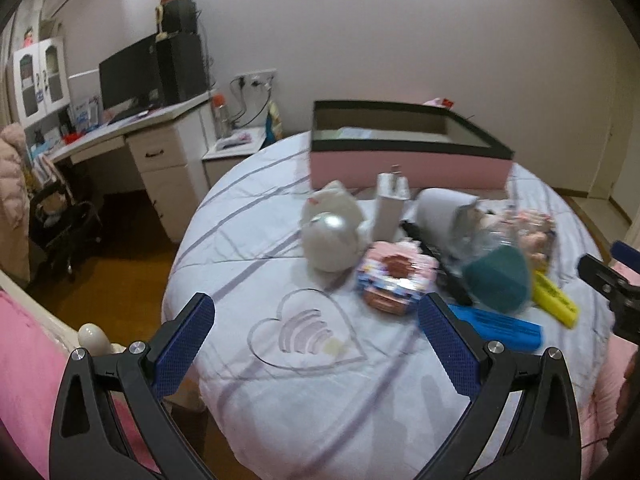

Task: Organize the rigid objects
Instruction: 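Withdraw both tools from the tray back toward the remaining items, then grasp the white robot figurine with the left gripper while the right grasps the pink block toy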

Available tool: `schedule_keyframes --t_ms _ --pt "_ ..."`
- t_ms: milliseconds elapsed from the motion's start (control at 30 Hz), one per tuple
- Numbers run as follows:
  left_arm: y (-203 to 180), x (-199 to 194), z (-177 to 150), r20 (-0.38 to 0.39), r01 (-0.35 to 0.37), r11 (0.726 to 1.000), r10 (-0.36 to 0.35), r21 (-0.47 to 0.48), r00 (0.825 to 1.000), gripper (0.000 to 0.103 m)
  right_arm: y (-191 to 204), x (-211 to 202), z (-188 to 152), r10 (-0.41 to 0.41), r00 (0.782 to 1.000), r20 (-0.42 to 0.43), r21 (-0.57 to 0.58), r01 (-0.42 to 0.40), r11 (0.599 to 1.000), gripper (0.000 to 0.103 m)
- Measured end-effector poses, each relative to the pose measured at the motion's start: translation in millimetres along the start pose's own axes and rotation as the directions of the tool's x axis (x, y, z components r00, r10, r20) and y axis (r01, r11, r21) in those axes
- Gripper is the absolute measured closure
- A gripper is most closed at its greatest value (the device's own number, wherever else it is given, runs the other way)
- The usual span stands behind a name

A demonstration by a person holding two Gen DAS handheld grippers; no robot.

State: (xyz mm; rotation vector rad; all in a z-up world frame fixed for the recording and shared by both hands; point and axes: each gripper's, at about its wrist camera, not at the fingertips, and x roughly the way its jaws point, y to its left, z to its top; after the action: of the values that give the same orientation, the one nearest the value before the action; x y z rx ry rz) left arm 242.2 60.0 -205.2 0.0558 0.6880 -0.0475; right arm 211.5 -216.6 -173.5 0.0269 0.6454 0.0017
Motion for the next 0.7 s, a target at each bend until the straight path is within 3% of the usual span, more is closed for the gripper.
schedule_keyframes --t_ms 233,533,633,700 --pt "16.4 37.3 19.9 -0.042 0.01 0.998 -0.012 -0.055 0.999 0.0 -8.2 21.5 5.1 -0.012 0.999 -0.036 0.022 0.013 1.0 0.0" --pt "14.9 81.2 47.2 -0.088 0.005 0.999 -0.01 -0.054 0.996 0.003 -10.8 41.7 20.1 -0.018 0.999 -0.049 0.03 0.019 0.999 0.0" --pt "12.6 93.5 48.5 -0.117 0.03 0.999 -0.035 -0.044 0.992 0.015 -16.4 49.5 23.5 -0.031 0.998 -0.058 0.036 0.033 0.999 0.0" --pt "9.8 101.4 46.8 -0.143 0.035 0.999 -0.038 -0.026 0.989 0.035 -20.8 55.8 26.2 -0.039 0.997 -0.067 0.037 0.042 0.998 0.0"
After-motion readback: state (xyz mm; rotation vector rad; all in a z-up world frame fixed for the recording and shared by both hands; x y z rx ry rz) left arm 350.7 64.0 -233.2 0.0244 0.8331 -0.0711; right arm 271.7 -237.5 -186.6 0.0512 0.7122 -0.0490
